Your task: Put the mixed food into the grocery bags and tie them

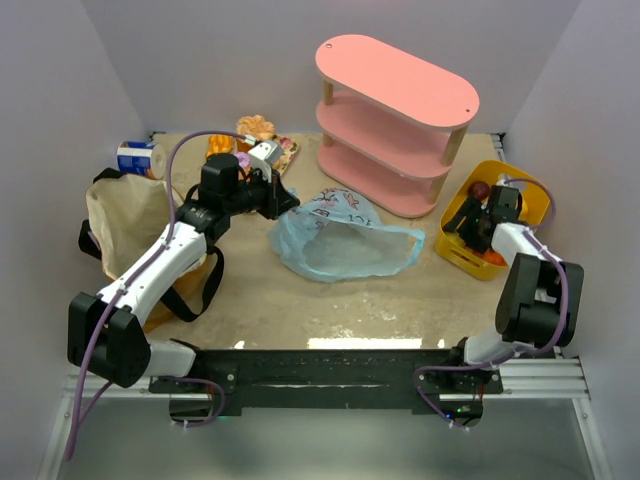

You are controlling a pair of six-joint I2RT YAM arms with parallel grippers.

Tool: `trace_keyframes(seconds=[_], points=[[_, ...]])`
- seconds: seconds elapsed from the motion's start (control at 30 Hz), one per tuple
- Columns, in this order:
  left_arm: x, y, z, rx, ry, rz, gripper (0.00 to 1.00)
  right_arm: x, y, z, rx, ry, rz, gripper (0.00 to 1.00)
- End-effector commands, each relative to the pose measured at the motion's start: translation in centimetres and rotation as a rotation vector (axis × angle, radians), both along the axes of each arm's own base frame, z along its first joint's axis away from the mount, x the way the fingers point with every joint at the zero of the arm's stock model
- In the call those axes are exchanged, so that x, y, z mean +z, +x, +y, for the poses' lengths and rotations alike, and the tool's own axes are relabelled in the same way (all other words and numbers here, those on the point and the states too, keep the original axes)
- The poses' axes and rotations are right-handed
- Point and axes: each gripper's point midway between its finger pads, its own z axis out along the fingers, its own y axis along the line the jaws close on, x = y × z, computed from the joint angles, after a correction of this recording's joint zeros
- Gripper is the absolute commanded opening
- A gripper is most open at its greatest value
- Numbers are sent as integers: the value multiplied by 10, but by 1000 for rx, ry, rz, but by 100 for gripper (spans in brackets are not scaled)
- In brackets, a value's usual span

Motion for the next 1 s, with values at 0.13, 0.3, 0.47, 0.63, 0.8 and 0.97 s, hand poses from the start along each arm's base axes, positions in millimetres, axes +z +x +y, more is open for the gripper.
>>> trace_keyframes(seconds=[0.13,0.3,0.47,0.63,0.8,0.97], points=[[21,1,-1,-8,-15,-68,0,16,-16,-16,-105,-81,-59,46],[22,2,1,2,-5,-79,0,67,-18,-27,-135,-167,-181,24],[22,2,2,7,-1,-76,0,121,-27,-29,-115,-239,-326,22],[23,5,6,27,16,-90,0,188,-29,0,25,-207,-553,14],[27,2,4,11,3,-92,0,257,-37,41,201,-150,-725,7],[23,3,4,15,5,-87,0,286,-54,149,564,36,-842,6]])
